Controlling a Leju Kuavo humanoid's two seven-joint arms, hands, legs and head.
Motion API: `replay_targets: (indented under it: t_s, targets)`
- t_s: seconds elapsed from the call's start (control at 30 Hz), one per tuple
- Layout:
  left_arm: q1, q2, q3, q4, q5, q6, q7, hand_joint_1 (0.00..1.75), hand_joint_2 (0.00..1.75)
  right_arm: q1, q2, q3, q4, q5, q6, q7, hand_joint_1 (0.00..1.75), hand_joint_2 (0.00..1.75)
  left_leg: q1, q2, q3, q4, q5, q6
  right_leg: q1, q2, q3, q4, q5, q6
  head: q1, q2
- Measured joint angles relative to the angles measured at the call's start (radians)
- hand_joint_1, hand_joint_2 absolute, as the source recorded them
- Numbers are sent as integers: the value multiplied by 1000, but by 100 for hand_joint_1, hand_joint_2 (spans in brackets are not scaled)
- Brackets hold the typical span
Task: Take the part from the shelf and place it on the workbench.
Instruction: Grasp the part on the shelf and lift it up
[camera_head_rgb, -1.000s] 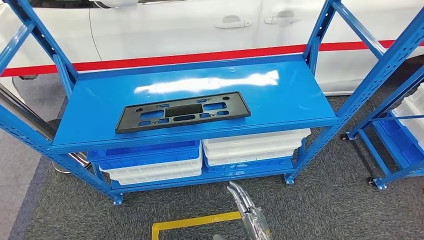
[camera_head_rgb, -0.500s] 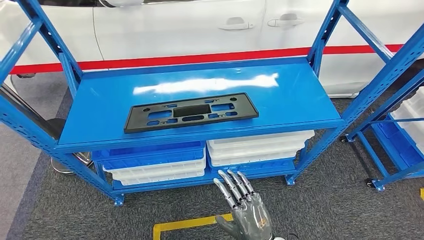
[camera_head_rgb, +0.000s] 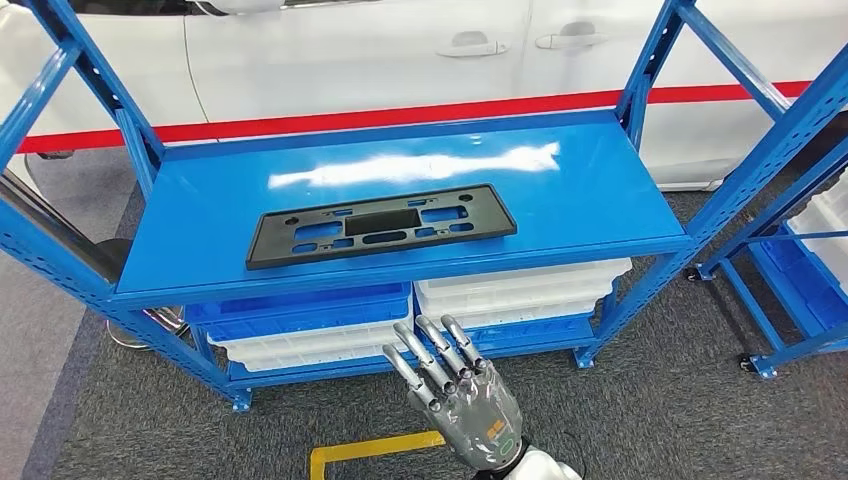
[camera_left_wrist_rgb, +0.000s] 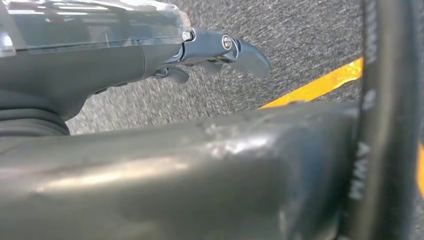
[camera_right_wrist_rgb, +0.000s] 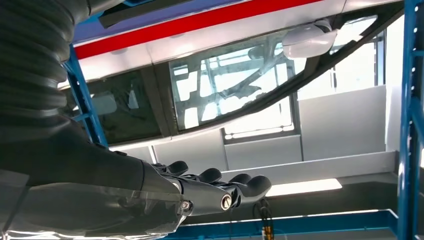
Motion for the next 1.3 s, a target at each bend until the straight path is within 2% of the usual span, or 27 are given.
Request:
replay_targets:
  t_s: [0.07,0.13,0.17,0.2,0.23,0.3,0.33,0.4,0.47,0.53,0.6,0.67,0.7,0.73,0.77,0.8,0.83,0.87,0.93,1.0,1.03,1.1,1.17,1.2,1.23,1.27,1.3]
  targets:
    - [-1,4,0,0,-1,6,4,0,0,-8,6,17,-2,2,-2,23,0,175,3,0,-33,73,-42,-12,-7,-2,9,-10,2,-6,0,0]
    - [0,8,0,0,-4,13,7,0,0,-15,8,32,0,4,-3,52,0,175,11,1,-100,201,-95,-23,-7,-4,12,-10,-2,-11,0,0]
    - [0,10,0,0,-7,15,9,0,0,-17,8,40,3,4,-3,72,0,175,15,1,-127,248,-105,-29,-7,-5,14,-10,-5,-11,0,0]
    - [1,13,0,0,-10,17,10,0,0,-18,8,48,7,4,-3,95,0,175,19,1,-140,263,-96,-34,-8,-4,17,-9,-8,-10,0,0]
    - [1,16,0,0,-14,18,11,0,0,-19,8,57,12,4,-3,119,0,175,24,1,-134,237,-67,-38,-10,-3,22,-8,-12,-7,0,0]
    - [1,21,0,0,-21,19,11,0,0,-23,8,72,23,4,-3,157,0,175,31,2,-82,115,10,-44,-13,-2,33,-5,-23,3,0,0]
    - [0,22,0,1,-23,19,11,0,0,-26,7,77,30,3,-3,168,0,175,31,2,-56,55,33,-43,-13,-1,36,-2,-29,9,0,0]
    - [-1,23,0,2,-26,21,9,0,0,-29,7,80,43,-6,-3,167,0,175,28,1,-37,8,38,-33,-10,-1,35,1,-34,21,0,0]
    - [-2,25,0,3,-29,24,7,0,0,-29,8,80,58,-21,-3,152,0,175,26,0,-38,4,36,-17,-10,-1,34,1,-36,32,0,0]
    - [-1,26,0,3,-31,26,3,0,0,-30,9,78,74,-32,-3,140,0,175,28,1,-32,-2,36,-2,-13,-1,25,29,-55,41,0,0]
    - [-3,27,1,3,-33,27,-2,0,0,-30,12,71,95,-44,-4,128,0,175,27,2,-27,-5,35,9,-14,-1,-27,132,-104,45,0,0]
    - [-5,29,3,3,-35,27,-4,0,0,-26,18,59,125,-60,-4,110,0,175,25,2,-25,-5,32,16,-13,-1,-106,264,-149,46,0,0]
    - [-5,30,3,3,-36,27,-6,0,0,-22,22,52,140,-69,-4,99,0,175,23,1,-22,-5,30,17,-13,-1,-133,298,-148,45,0,0]
    - [-5,30,4,3,-37,27,-6,0,0,-20,26,44,152,-77,-4,90,0,175,21,1,-18,-5,27,18,-13,-1,-140,294,-126,42,0,0]
    - [-5,31,4,3,-39,27,-7,0,0,-19,31,35,165,-83,-4,80,0,175,20,0,-13,-5,24,17,-11,-1,-127,251,-86,37,0,0]
    - [-5,31,4,3,-41,27,-8,0,0,-18,37,26,177,-87,-4,72,0,175,19,0,-7,-5,21,16,-9,-1,-99,181,-39,30,0,0]
    - [-6,30,4,3,-42,26,-8,0,0,-19,44,18,189,-90,-4,66,0,175,16,-1,-3,-4,16,12,-5,-1,-69,112,-6,22,0,0]
    - [-7,30,4,3,-43,26,-7,0,0,-19,50,10,201,-92,-4,62,0,175,14,-1,-1,-3,13,8,-3,-1,-47,60,13,17,0,0]
    - [-10,30,4,3,-47,25,-6,0,0,-20,59,-1,221,-95,-4,59,0,175,12,-1,-2,-4,10,-3,3,1,-34,22,15,11,0,0]
    - [-12,31,4,3,-53,25,-3,0,0,-22,66,-8,241,-96,-4,63,0,175,15,0,0,-3,6,-14,0,3,-31,13,18,6,0,0]
    - [-13,32,4,3,-56,25,-2,0,0,-25,69,-10,252,-94,-4,70,0,175,15,1,-5,11,-6,-20,-3,2,-28,9,19,1,0,0]
    - [-16,33,4,3,-64,25,2,0,0,-34,73,-11,274,-86,-4,90,0,175,18,1,-42,95,-56,-29,-7,-1,-23,3,21,-7,0,0]
    - [-18,33,4,3,-72,23,6,0,0,-43,75,-10,299,-77,-4,121,0,175,19,1,-105,222,-111,-35,-6,-3,-23,4,19,-11,0,0]
    - [-18,34,4,3,-77,21,8,0,0,-48,75,-8,314,-73,-4,140,0,175,21,1,-126,261,-119,-37,-5,-3,-23,5,19,-12,0,0]
    - [-18,35,4,3,-82,18,9,0,0,-54,75,-7,330,-72,-4,158,0,175,22,1,-131,266,-106,-39,-5,-3,-23,7,18,-12,0,0]
    - [-19,36,4,3,-87,14,9,0,0,-61,75,-6,345,-70,-4,174,0,175,24,1,-117,231,-76,-40,-6,-2,-23,9,17,-11,0,0]
    - [-21,37,4,3,-91,11,10,0,0,-69,75,-5,358,-70,-4,187,0,175,25,2,-88,167,-37,-40,-6,-1,-23,12,15,-8,0,0]
